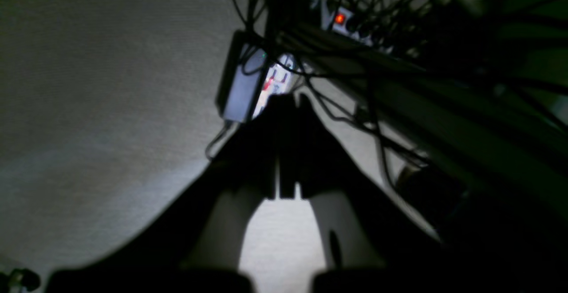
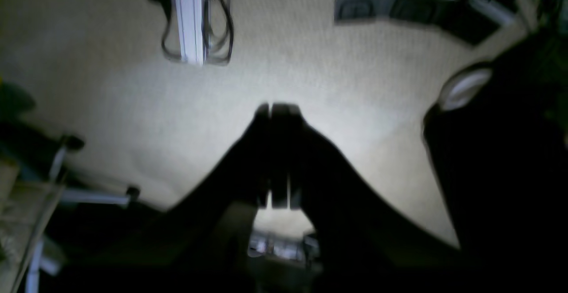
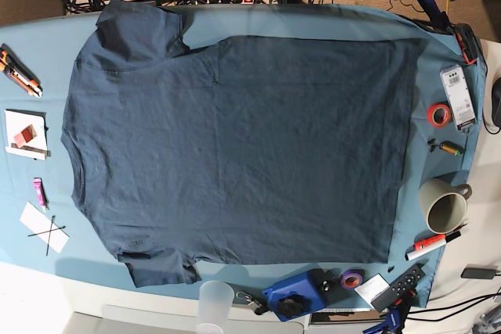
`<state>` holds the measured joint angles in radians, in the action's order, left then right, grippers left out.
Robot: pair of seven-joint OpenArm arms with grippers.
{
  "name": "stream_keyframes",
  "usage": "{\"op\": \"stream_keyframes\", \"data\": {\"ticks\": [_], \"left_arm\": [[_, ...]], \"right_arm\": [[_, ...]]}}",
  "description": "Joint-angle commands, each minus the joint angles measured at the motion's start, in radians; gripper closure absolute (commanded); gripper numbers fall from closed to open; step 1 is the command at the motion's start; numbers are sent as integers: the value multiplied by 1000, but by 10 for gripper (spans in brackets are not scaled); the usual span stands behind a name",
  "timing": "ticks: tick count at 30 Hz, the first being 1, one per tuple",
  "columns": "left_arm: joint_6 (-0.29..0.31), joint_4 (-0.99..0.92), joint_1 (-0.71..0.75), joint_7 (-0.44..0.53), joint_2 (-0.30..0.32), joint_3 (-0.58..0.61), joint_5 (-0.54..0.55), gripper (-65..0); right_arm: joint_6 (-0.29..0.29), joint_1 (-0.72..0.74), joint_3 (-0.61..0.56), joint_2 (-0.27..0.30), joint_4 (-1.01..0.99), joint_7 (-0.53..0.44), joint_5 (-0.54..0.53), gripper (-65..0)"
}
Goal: Fold the T-shirt properly
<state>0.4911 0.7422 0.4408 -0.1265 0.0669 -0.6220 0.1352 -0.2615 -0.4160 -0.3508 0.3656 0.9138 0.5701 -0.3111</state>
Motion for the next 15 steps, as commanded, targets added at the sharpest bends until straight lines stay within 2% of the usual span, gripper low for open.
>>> {"op": "stream_keyframes", "data": {"ticks": [1, 5, 9, 11, 15], "left_arm": [[8, 47, 42, -9, 12, -2, 44, 0], [7, 219, 153, -103, 36, -2, 195, 0], [8, 409, 274, -172, 42, -2, 299, 0], [8, 510, 343, -173, 42, -2, 323, 0], [8, 741, 482, -173, 41, -2, 342, 0]], "right_arm": [[-7, -34, 8, 32, 54, 2, -16, 0], [-7, -151, 76, 92, 243, 48, -66, 0], [-9, -270, 212, 116, 411, 142, -146, 0], [-43, -332, 302, 116, 492, 195, -192, 0], [-158, -460, 498, 116, 654, 276, -353, 0]]}}
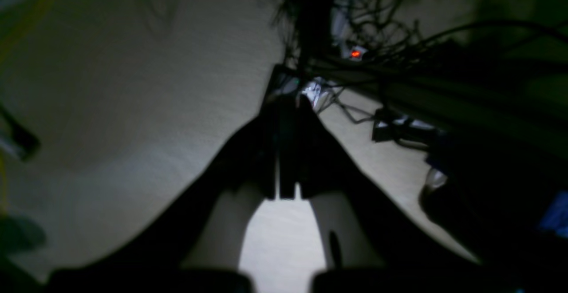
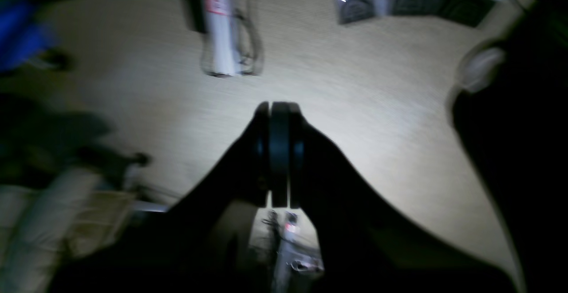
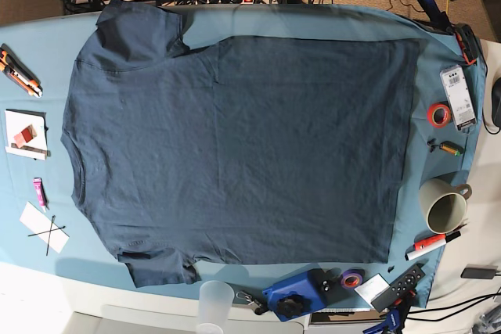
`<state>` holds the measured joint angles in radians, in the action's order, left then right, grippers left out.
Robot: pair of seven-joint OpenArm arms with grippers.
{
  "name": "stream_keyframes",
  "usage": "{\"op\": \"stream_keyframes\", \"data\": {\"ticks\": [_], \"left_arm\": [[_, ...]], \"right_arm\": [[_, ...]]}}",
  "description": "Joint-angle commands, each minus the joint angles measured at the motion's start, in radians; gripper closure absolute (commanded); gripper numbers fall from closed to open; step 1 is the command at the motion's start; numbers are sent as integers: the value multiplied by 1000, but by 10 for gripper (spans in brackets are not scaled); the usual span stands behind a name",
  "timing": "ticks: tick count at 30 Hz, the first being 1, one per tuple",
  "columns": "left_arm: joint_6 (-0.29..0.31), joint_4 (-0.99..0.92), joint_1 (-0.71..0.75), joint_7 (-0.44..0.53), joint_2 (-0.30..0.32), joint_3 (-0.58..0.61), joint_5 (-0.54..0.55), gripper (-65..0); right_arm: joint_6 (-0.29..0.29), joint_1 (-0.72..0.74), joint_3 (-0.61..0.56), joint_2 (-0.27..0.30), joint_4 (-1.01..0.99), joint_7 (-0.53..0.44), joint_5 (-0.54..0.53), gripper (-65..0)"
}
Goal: Fold the T-shirt properly
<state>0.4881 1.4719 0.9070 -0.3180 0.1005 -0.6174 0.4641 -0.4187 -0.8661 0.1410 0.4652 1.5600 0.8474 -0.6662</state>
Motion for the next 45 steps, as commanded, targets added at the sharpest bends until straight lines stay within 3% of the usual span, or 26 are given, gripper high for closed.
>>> {"op": "stream_keyframes", "data": {"ticks": [1, 9, 17, 20, 23, 24, 25, 30, 40, 45], "left_arm": [[11, 73, 48, 18, 8, -7, 13, 0], [10, 506, 219, 2, 7, -8, 13, 0], [-44, 682, 223, -57, -3, -8, 12, 0], [-45, 683, 223, -57, -3, -8, 12, 0], [-42, 683, 223, -57, -3, -8, 12, 0], [-42, 683, 223, -57, -3, -8, 12, 0], [-42, 683, 223, -57, -3, -8, 12, 0], [-42, 683, 213, -57, -3, -8, 13, 0], [-42, 683, 183, -56, -3, -8, 12, 0], [-42, 683, 170, -56, -3, -8, 12, 0]], "right_arm": [[-27, -40, 57, 14, 48, 9, -36, 0], [-185, -175, 419, 8, 304, 99, -253, 0], [-275, -170, 619, 9, 378, 111, -343, 0], [-279, -164, 645, 9, 377, 108, -335, -7], [-279, -164, 646, 8, 377, 93, -325, -298], [-279, -164, 646, 8, 377, 94, -325, -363], [-279, -164, 647, 8, 377, 91, -325, -380], [-279, -59, 646, -25, 360, 97, -303, -380], [-279, 156, 643, -19, 134, 148, -314, -380], [-279, 203, 624, -19, 43, 180, -390, -380]]}}
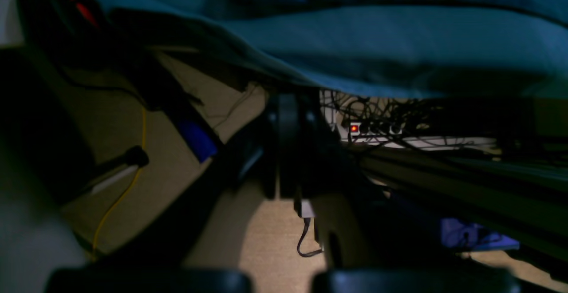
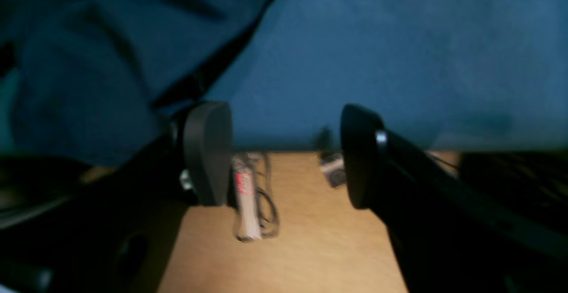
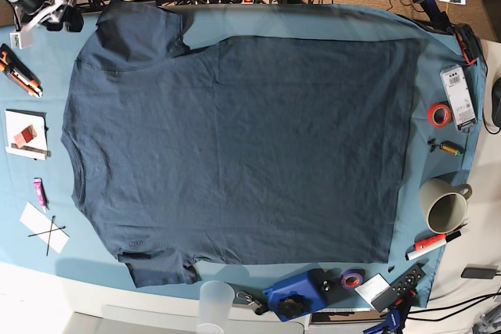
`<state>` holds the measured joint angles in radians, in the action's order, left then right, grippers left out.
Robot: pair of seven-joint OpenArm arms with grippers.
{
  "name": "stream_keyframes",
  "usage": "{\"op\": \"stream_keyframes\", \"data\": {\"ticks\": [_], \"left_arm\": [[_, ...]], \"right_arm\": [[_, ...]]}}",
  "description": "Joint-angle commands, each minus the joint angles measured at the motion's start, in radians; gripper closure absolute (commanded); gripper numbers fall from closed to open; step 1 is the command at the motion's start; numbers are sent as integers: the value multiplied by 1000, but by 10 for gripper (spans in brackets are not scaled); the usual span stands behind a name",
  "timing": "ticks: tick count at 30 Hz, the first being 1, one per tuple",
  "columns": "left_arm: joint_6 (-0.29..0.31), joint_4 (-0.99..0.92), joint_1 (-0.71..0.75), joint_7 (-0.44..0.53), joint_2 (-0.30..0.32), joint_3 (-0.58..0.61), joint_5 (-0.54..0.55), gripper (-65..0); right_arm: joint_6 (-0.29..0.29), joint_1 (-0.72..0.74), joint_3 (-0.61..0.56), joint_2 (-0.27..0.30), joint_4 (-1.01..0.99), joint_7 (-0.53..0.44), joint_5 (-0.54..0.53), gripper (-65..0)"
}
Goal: Fold the T-shirt properly
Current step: 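Move both grippers down to the shirt's shoulder corners and grasp them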
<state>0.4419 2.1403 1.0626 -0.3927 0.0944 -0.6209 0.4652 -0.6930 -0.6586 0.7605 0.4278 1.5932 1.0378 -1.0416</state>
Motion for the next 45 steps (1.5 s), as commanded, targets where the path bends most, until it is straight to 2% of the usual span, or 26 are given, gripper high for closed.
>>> {"op": "stream_keyframes", "data": {"ticks": [1, 6, 10, 13, 16, 23, 29, 30, 32, 34, 37, 40, 45], "left_arm": [[4, 14, 12, 19, 3, -4, 11, 0], [4, 14, 8, 18, 3, -4, 11, 0], [4, 14, 4, 18, 3, -4, 11, 0], [4, 14, -5, 18, 3, -4, 11, 0], [4, 14, -21, 19, 3, -4, 11, 0], [4, 14, -58, 19, 3, -4, 11, 0], [4, 14, -114, 14, 3, -4, 11, 0], [4, 14, -126, 15, 3, -4, 11, -10], [2, 14, -159, 15, 3, -4, 15, -147], [-5, 14, -196, 9, 6, -4, 53, -209], [-52, 15, -262, -88, 6, -4, 109, -211], [-150, 13, -317, -156, 8, -4, 115, -211], [-153, -33, -374, -299, 60, -4, 161, -211]], "right_arm": [[-5, 5, -13, 18, -2, -3, -16, -380], [-5, 48, -151, 17, -39, 5, -6, -380], [-5, 49, -219, 10, -40, 12, 7, -380], [-5, 43, -249, 1, -40, 81, -10, -380], [-5, 15, -248, -19, -40, 171, -92, -380], [-5, -53, -247, -19, -40, 136, -117, -380], [-5, -50, -247, -21, -40, 94, -76, -380], [-5, -50, -247, -21, -40, 94, -76, -380], [-5, -50, -247, -21, -40, 91, -76, -380], [-5, -50, -247, -21, -40, 91, -76, -380], [-5, -50, -247, -20, -40, 91, -76, -380], [-5, -50, -247, -20, -40, 92, -76, -380], [-5, -47, -247, -20, -40, 95, -76, -380]]}}
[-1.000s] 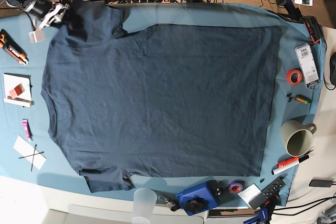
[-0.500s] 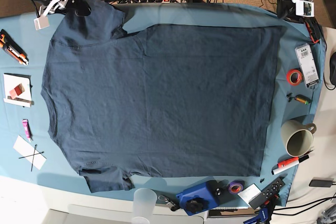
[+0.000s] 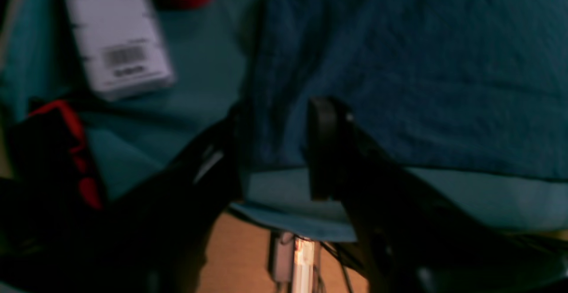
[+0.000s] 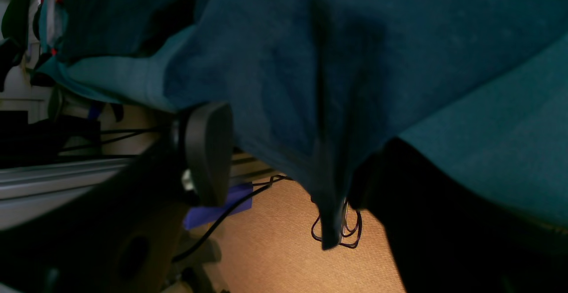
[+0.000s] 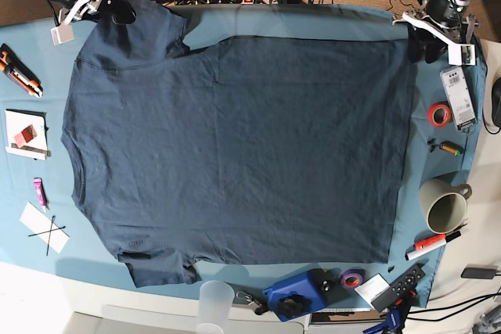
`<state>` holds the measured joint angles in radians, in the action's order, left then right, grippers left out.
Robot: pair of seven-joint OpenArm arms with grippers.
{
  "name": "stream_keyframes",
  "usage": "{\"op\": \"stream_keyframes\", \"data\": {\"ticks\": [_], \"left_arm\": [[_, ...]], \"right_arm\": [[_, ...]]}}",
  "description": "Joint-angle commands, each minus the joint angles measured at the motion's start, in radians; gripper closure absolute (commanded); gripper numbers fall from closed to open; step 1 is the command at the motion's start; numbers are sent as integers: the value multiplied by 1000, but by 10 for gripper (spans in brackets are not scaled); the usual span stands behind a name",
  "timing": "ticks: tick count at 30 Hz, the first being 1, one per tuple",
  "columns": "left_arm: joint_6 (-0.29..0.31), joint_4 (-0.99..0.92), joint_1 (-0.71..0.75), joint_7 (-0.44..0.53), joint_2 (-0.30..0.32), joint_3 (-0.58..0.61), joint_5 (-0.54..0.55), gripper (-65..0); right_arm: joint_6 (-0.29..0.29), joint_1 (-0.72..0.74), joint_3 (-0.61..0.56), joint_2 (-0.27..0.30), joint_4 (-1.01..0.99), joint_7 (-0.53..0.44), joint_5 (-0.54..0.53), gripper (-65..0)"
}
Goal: Fold the T-shirt properly
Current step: 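Move both grippers down to the shirt's shoulder corners and grasp them, then lift the shoulder edge with both grippers and pull it toward the hem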
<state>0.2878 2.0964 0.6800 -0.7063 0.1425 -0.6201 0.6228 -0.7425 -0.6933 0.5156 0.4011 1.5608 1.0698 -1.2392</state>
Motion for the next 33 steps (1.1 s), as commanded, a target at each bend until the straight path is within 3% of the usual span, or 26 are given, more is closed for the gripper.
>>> {"op": "stream_keyframes", "data": {"ticks": [1, 12, 18, 23, 28, 30, 33], "left_arm": [[1, -9, 3, -1, 25, -5, 30, -211], [163, -220, -86, -38, 57, -5, 193, -241], [167, -354, -154, -50, 58, -5, 188, -243], [185, -404, -173, -280, 56, -5, 338, -243], [184, -404, -185, -286, 48, -5, 374, -222], [180, -404, -199, -291, 48, -4, 371, -163], [181, -404, -211, -288, 48, -4, 365, -19]], "right_arm": [[44, -10, -2, 6, -7, 64, 123, -380], [44, -5, -2, 6, -7, 79, 126, -380], [44, -5, -2, 6, -7, 84, 126, -380], [44, -4, -2, 6, -7, 75, 124, -380], [44, 7, -2, 6, -7, 67, 106, -379], [44, 19, -2, 6, -7, 67, 106, -330], [44, 48, -2, 6, -7, 67, 106, -151]]}}
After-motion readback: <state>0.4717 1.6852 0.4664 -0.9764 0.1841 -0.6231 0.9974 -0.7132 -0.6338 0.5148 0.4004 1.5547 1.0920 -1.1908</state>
